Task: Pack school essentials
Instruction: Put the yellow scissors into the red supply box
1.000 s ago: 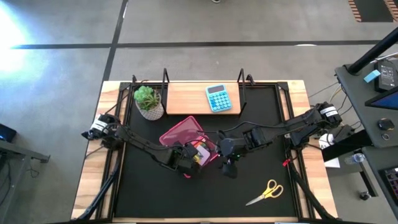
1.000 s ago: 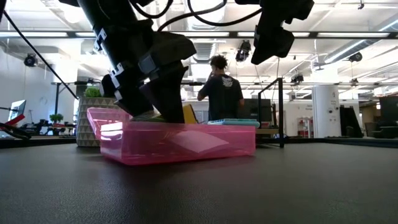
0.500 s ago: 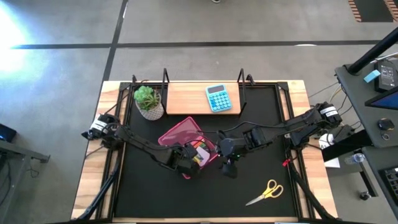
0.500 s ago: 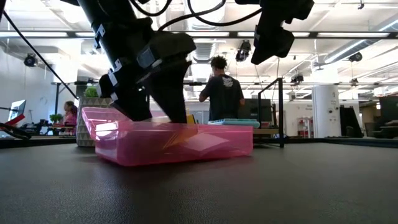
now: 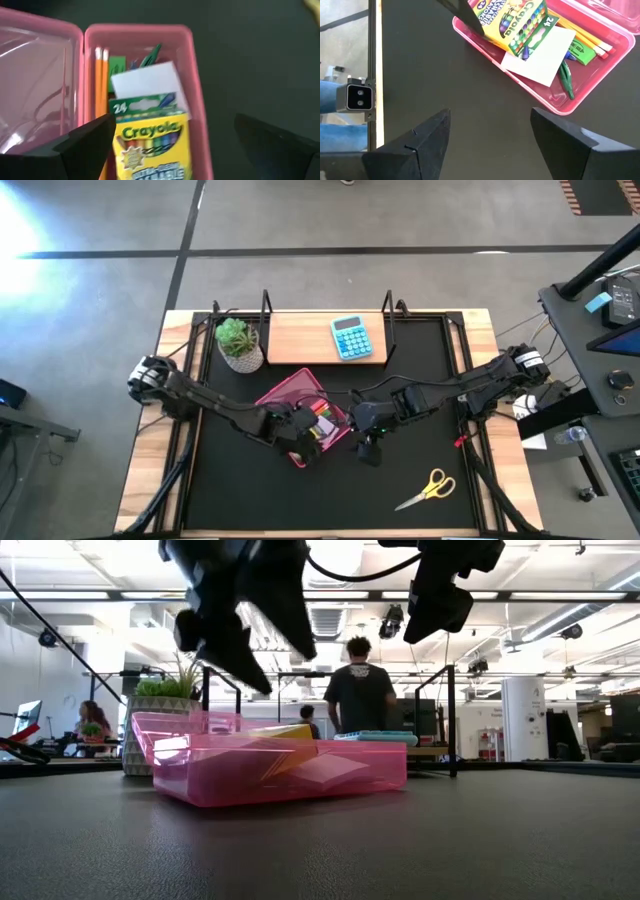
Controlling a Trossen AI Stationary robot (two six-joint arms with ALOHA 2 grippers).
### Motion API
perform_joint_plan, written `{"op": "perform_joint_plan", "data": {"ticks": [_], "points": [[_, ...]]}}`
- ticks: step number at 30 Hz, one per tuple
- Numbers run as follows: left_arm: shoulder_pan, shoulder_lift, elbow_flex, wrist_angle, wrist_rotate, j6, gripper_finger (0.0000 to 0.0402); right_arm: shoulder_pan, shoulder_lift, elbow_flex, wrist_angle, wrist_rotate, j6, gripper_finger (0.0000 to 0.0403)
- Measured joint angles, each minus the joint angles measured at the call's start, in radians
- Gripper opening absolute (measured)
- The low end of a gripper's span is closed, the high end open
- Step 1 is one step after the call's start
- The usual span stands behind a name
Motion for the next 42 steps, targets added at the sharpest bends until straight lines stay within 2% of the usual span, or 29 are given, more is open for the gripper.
{"op": "perform_joint_plan", "data": {"ticks": [14,28,36,42], "points": [[-0.032,-0.148,0.006,-0.001,0.005,-0.007,0.0389,0.000,0.000,0.000,0.005,0.000,0.000,0.0265],[-0.094,-0.154,0.007,-0.002,0.005,-0.090,0.0389,0.000,0.000,0.000,0.158,0.000,0.020,0.0265],[-0.097,-0.153,0.004,-0.002,0.005,-0.140,0.0389,0.000,0.000,0.000,0.249,-0.001,0.184,0.0265],[-0.097,-0.153,0.004,-0.002,0.005,-0.139,0.0389,-0.004,0.004,0.000,0.285,0.007,0.183,0.0265]]}}
